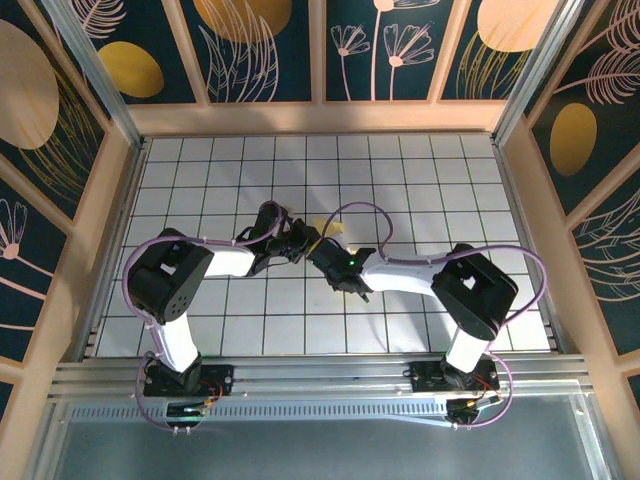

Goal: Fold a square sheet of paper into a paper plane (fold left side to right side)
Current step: Fourth fold the wing at the center of the table.

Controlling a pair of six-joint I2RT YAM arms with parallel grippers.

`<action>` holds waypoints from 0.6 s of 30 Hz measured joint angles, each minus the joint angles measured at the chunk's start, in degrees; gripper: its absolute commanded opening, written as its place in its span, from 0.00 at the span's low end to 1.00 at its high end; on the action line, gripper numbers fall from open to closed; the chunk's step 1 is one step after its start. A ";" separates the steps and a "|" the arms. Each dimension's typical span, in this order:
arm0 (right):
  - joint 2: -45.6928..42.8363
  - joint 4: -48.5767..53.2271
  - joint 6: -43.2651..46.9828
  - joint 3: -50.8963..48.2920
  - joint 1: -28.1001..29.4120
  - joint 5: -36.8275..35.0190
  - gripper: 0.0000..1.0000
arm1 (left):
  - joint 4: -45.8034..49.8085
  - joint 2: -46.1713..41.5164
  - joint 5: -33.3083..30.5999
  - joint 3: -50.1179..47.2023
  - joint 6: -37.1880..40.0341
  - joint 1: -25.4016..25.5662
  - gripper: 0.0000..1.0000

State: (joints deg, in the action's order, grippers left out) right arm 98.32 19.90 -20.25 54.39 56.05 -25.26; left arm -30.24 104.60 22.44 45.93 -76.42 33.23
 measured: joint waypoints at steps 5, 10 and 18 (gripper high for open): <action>0.07 -0.44 0.46 0.02 0.00 -0.26 0.29 | 0.00 0.00 -0.02 0.00 0.02 0.00 0.02; 0.37 -0.50 0.74 0.02 0.07 -0.24 0.21 | 0.04 0.00 0.00 0.02 0.04 0.00 0.05; 1.40 -0.70 0.87 0.02 0.11 -0.22 0.09 | 0.52 -0.98 -0.07 0.02 0.44 -0.02 0.27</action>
State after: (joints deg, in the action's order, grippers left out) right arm 99.72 19.20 -19.38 54.41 56.16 -25.47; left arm -29.71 103.61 22.37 45.95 -75.99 33.21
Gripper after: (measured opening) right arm 0.104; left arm 0.224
